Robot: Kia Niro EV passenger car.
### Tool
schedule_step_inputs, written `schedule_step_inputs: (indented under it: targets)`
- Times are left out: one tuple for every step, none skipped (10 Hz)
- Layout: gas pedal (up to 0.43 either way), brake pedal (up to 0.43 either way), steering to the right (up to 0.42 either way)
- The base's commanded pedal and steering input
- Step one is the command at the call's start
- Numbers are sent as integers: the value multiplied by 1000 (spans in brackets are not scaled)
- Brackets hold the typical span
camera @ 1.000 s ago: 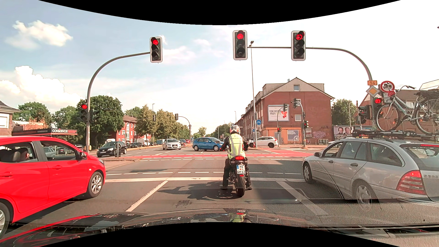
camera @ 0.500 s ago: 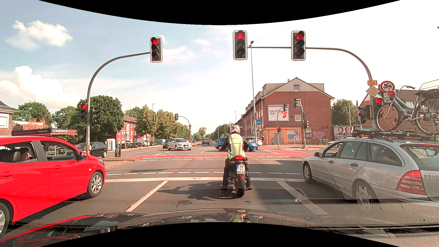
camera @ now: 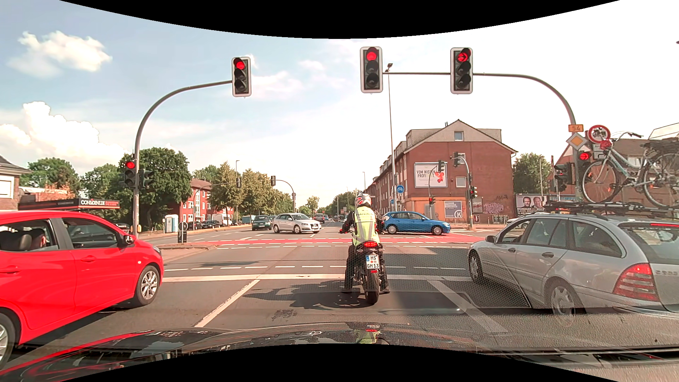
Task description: Follow the waypoints while adhering to traffic rules and regulations
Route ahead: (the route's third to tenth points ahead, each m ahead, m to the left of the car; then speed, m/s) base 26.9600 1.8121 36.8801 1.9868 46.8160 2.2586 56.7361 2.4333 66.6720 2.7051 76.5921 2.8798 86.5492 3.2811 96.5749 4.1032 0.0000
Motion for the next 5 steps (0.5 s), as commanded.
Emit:
schedule_step_inputs:
  targets:
    - [0,0,10]
    - [0,0,10]
    - [0,0,10]
    - [0,0,10]
    - [0,0,10]
